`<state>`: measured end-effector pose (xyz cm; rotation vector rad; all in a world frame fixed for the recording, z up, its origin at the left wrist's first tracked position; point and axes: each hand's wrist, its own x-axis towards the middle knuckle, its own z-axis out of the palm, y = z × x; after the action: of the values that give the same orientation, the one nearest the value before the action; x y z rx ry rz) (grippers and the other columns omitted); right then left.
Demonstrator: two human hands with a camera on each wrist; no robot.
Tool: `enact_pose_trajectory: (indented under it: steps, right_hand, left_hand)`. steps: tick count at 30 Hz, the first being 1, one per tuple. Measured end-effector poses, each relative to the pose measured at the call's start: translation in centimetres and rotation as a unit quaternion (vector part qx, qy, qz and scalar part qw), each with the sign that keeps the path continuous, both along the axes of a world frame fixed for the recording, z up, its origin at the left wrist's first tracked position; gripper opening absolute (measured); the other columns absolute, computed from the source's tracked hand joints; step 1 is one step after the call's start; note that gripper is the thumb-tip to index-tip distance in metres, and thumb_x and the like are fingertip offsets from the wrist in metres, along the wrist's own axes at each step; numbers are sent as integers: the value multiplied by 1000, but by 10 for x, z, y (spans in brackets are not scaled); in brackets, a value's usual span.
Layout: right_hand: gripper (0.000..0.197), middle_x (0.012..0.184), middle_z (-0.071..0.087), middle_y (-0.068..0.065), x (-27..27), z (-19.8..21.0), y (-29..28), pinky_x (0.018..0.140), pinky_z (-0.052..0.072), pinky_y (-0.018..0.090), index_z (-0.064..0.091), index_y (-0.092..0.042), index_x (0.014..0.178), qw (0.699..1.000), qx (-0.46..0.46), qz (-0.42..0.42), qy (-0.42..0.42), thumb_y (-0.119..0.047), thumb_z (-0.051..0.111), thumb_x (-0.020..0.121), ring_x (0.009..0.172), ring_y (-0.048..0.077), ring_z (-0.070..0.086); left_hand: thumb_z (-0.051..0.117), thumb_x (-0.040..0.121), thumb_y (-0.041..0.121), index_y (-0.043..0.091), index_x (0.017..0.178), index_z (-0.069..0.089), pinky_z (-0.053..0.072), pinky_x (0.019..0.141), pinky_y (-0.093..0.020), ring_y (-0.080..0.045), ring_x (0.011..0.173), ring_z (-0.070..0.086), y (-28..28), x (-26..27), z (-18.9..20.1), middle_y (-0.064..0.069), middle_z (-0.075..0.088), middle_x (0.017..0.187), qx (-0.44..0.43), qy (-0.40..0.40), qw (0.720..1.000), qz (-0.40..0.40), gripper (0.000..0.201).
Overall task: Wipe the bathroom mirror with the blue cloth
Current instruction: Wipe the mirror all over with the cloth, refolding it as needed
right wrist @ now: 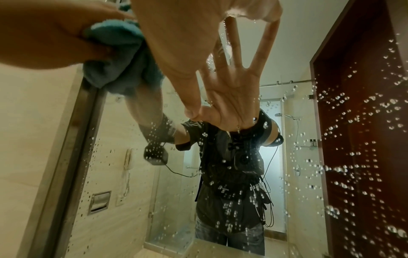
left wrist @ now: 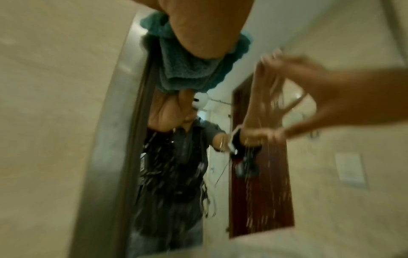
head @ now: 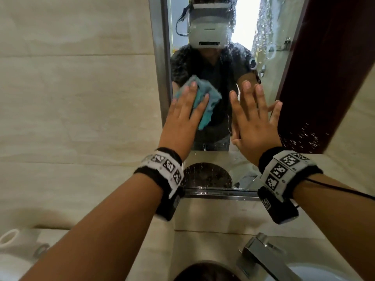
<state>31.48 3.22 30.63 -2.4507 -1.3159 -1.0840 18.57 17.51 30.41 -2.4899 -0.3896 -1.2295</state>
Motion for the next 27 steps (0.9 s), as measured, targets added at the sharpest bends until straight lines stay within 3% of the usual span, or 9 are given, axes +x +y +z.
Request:
enact_pose_trajectory:
  steps: [4,7,11,14,17,19,21,23,27]
  right_hand:
    - [116,156,-15,7,-1,2,-2,105,3,68,-7,-23,150,1000,-7,1,-1,-22,76,69,142,29,-15]
    - [116,156,-15,8,-2,3,-2,105,3,68,-7,-22,150,1000,-10,1,5,-24,77,69,142,29,-16]
    - [121,156,-16,9,-4,4,-3,104,2,68,-6,-21,150,1000,-17,4,14,-28,80,65,142,31,-15]
    - [123,155,-20,8,-5,5,-4,105,0,68,-10,-22,149,999,-22,9,24,-28,80,66,142,31,-18]
    - [122,155,-21,7,-4,5,-4,104,-2,67,-12,-23,149,999,-20,12,27,-27,79,68,141,30,-19]
    - [121,155,-20,7,-3,4,-4,104,-1,67,-11,-23,149,999,-20,15,22,-27,78,68,142,30,-18]
    - [121,155,-21,7,-3,4,-4,105,0,67,-11,-22,149,999,-20,15,20,-28,78,68,142,30,-19]
    - [122,155,-21,7,-3,4,-4,105,0,67,-11,-22,149,999,-24,11,21,-30,79,67,141,30,-19]
    - [123,155,-20,8,-5,5,-4,105,-1,67,-9,-22,150,999,-24,10,28,-29,80,66,141,30,-18]
  left_hand:
    - [78,68,10,20,147,31,21,115,-47,-28,143,18,-3,-13,-76,-10,15,155,74,186,980,13,92]
    - [75,74,14,25,149,23,15,115,-45,-26,144,11,3,-18,-64,-7,3,155,123,257,958,26,92]
    - [66,74,6,17,146,33,21,112,-47,-36,141,21,12,-12,17,-17,24,153,70,64,996,4,79]
    - [65,76,-1,13,147,31,23,114,-50,-36,142,17,3,-5,24,-19,21,154,20,12,1000,6,79]
    - [67,75,2,18,149,23,24,114,-52,-32,144,8,-4,-2,-27,-15,13,156,35,91,995,10,87]
    - [67,80,8,25,149,8,9,118,-47,-27,144,-4,-9,-10,-55,-7,-6,155,51,214,975,38,92]
    - [58,88,10,29,149,0,-4,115,-42,-23,143,-13,-8,-17,-62,-2,-21,151,69,283,955,55,86]
    - [52,92,10,31,150,-2,-8,114,-42,-24,143,-16,-3,-20,-47,-1,-25,149,73,295,951,60,83]
    - [64,81,4,23,149,24,7,115,-45,-33,144,9,-1,-12,14,-13,11,157,18,75,997,8,81]
